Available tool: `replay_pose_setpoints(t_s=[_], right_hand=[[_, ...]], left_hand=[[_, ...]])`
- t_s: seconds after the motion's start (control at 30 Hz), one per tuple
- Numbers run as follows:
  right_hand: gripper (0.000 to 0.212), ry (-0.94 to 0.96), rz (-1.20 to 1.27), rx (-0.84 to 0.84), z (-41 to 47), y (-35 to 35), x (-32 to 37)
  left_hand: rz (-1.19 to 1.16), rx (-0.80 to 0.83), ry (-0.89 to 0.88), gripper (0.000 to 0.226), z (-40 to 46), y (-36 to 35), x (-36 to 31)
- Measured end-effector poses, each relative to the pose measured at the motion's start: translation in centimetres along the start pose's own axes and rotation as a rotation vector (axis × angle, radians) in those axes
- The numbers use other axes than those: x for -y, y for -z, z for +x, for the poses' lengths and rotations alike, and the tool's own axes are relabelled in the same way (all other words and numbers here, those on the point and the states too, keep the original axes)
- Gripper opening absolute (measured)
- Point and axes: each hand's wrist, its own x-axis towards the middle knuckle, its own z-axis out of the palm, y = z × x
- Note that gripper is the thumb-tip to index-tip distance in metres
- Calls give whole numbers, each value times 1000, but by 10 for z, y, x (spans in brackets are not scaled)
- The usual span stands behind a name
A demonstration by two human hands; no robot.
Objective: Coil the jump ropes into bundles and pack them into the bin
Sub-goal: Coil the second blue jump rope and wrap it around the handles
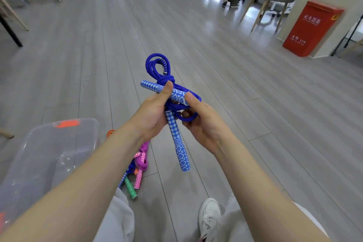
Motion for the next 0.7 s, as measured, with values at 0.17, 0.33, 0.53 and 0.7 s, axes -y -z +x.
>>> replay_pose_setpoints(t_s=[0.17,0.33,0.53,0.7], right_hand=[[39,101,-16,11,0,-3,-5],[29,186,-38,-33,-1,-6,-5],[17,251,-141,-132,-1,-11,-4],[17,254,-242,-142,2,-7,-1]], left_hand=[[-12,30,4,63,-1,0,-3],[-33,117,-25,55,-3,1,-6],[-4,132,-52,57,-3,4,-9],[30,107,-96,40,-3,6,-10]])
